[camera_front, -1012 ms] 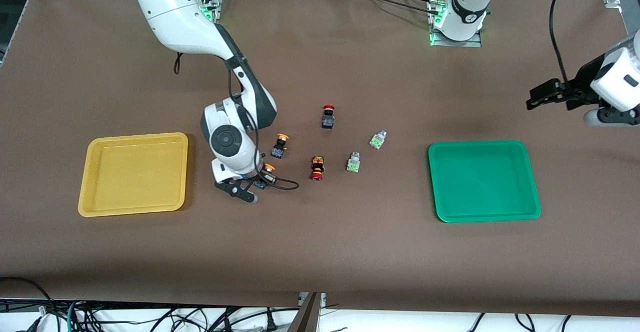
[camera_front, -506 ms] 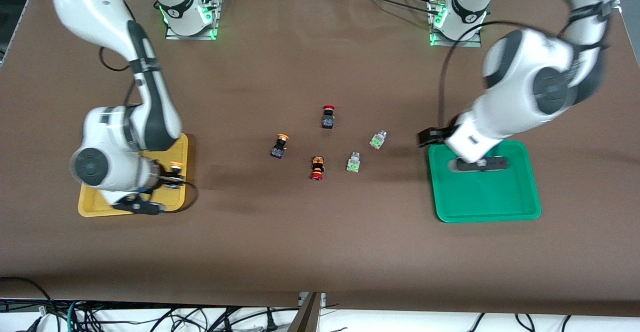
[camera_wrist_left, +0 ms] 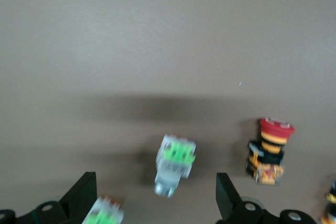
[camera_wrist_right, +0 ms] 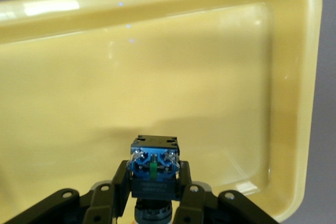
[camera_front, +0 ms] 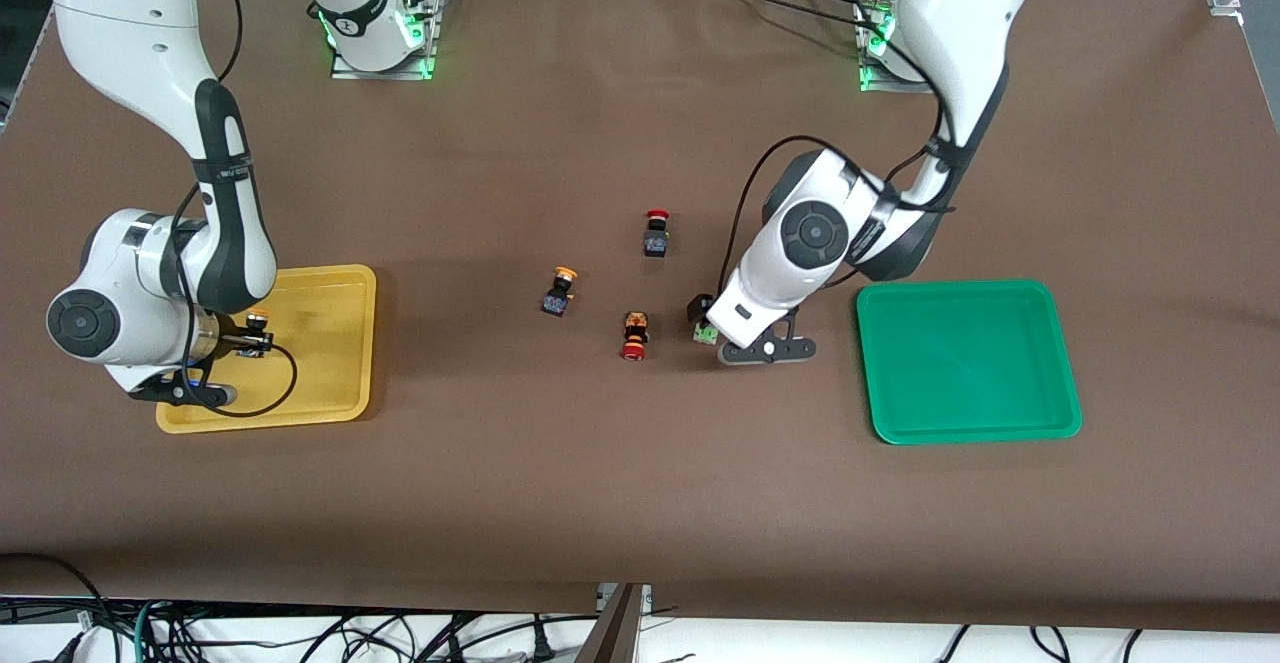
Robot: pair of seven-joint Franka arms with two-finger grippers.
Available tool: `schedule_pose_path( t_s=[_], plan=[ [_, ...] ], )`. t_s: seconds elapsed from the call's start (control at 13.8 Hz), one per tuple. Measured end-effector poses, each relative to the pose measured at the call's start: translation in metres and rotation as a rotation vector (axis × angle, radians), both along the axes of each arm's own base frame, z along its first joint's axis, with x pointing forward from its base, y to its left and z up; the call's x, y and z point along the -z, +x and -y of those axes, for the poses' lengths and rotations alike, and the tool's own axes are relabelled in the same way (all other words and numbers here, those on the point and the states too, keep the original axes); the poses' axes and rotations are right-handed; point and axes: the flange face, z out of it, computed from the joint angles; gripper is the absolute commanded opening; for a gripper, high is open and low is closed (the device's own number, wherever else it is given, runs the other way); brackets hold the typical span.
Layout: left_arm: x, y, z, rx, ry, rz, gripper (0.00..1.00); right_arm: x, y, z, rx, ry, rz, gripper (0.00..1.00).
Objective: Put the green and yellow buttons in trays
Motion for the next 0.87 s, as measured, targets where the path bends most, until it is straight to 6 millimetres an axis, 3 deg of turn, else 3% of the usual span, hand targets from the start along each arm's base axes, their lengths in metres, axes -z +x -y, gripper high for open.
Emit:
schedule_pose_path(
  t_s=[0.07,0.14,0.29,0.36,0.51,0.58,0.72,0.8,0.87],
  plan=[
    [0.011,0.003,0.005,0.014,0.006,0.010,1.00,0.004,-0.002,0.008,-0.006,0.000,0.006,0.88],
    [0.022,0.003,0.012,0.027,0.014,0.020,1.00,0.005,-0.004,0.017,-0.013,0.001,0.011,1.00],
    [0.042,-0.003,0.022,0.039,0.032,0.014,1.00,0.000,-0.002,0.024,-0.028,0.006,0.021,1.00],
    [0.053,-0.007,0.027,0.045,0.038,0.001,1.00,-0.007,0.002,0.018,-0.035,0.012,0.030,1.00],
    [0.075,-0.016,0.036,0.062,0.045,-0.009,1.00,-0.030,0.011,-0.018,-0.051,0.056,0.027,1.00],
    [0.082,-0.021,0.040,0.070,0.048,-0.011,0.89,-0.042,0.015,-0.044,-0.039,0.071,0.024,1.00],
    [0.085,-0.022,0.044,0.073,0.049,-0.009,0.23,-0.055,0.017,-0.107,0.005,0.081,0.024,1.00],
    [0.083,-0.019,0.042,0.070,0.049,-0.002,0.04,-0.054,0.014,-0.143,0.034,0.095,0.026,1.00],
    [0.081,-0.015,0.040,0.066,0.050,0.004,0.00,-0.051,0.009,-0.179,0.072,0.128,0.024,1.00]
  ],
)
